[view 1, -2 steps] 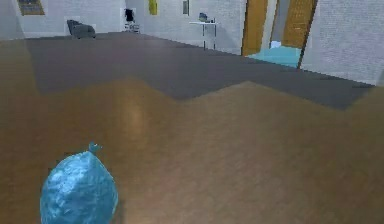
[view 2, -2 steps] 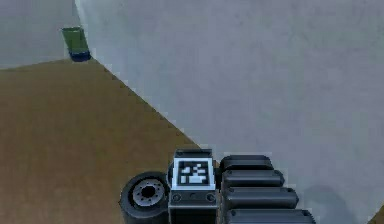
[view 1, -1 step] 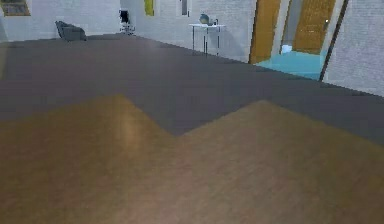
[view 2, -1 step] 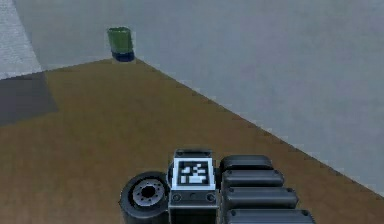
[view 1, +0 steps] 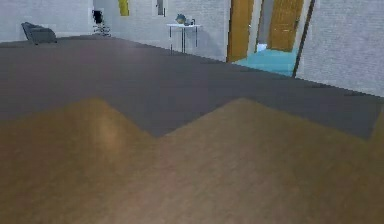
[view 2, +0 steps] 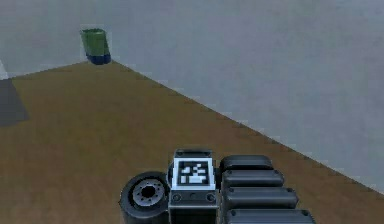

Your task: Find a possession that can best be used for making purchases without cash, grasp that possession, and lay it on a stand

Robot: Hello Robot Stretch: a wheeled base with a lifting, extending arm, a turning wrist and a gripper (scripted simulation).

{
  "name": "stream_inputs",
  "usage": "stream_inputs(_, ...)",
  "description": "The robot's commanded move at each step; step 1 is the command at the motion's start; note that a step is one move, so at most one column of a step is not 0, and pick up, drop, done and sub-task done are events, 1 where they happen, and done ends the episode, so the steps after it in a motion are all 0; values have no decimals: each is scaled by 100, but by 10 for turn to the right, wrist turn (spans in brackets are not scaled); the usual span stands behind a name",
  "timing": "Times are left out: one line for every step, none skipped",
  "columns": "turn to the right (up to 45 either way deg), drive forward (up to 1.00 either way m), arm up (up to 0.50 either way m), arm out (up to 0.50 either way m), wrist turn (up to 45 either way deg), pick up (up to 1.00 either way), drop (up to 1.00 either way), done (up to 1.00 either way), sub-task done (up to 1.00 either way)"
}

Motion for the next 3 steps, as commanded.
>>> stream_inputs(0,35,0,0,0,0,0,0,0)
stream_inputs(-270,0,0,0,0,0,0,0,0)
stream_inputs(0,100,0,0,0,0,0,0,0)
